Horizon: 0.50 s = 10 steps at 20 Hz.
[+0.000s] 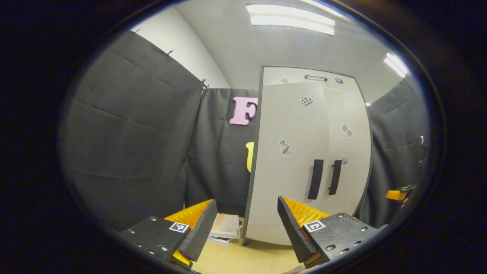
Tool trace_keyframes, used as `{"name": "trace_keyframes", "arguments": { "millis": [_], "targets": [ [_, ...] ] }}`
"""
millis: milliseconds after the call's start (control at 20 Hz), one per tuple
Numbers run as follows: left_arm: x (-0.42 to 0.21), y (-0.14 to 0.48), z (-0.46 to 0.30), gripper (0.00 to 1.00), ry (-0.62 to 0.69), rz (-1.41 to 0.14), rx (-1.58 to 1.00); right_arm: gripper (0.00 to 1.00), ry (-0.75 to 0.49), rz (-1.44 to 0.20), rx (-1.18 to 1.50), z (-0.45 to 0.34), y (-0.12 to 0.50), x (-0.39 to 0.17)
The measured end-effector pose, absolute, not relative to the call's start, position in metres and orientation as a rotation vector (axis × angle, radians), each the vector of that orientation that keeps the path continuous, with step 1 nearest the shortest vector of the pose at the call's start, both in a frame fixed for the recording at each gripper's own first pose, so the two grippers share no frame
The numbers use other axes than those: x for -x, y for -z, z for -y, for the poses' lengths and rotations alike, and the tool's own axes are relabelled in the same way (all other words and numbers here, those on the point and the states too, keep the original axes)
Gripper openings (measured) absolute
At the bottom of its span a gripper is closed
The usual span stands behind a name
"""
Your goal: Grasp the bottle in the cabinet with the left hand and place it on the coaster, then close the right door with the right hand and the left door with the left hand.
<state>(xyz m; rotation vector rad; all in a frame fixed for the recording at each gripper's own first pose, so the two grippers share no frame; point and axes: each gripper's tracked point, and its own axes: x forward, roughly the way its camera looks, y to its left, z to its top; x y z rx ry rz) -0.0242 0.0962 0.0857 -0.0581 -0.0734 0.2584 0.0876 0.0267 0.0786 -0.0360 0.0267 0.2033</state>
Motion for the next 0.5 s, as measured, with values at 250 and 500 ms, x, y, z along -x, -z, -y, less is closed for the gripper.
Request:
{"name": "trace_keyframes", "arguments": {
  "millis": [250, 500],
  "targets": [
    [0.022, -0.088, -0.093, 0.98, -0.218, 0.083, 0.064, 0.96, -0.195, 0.023, 0.05, -0.037, -0.085, -0.083],
    [0.02, -0.105, -0.106, 0.99, -0.2, 0.174, 0.093, 0.96, -0.2, 0.027, 0.055, -0.049, -0.081, -0.077]
  ]
}}
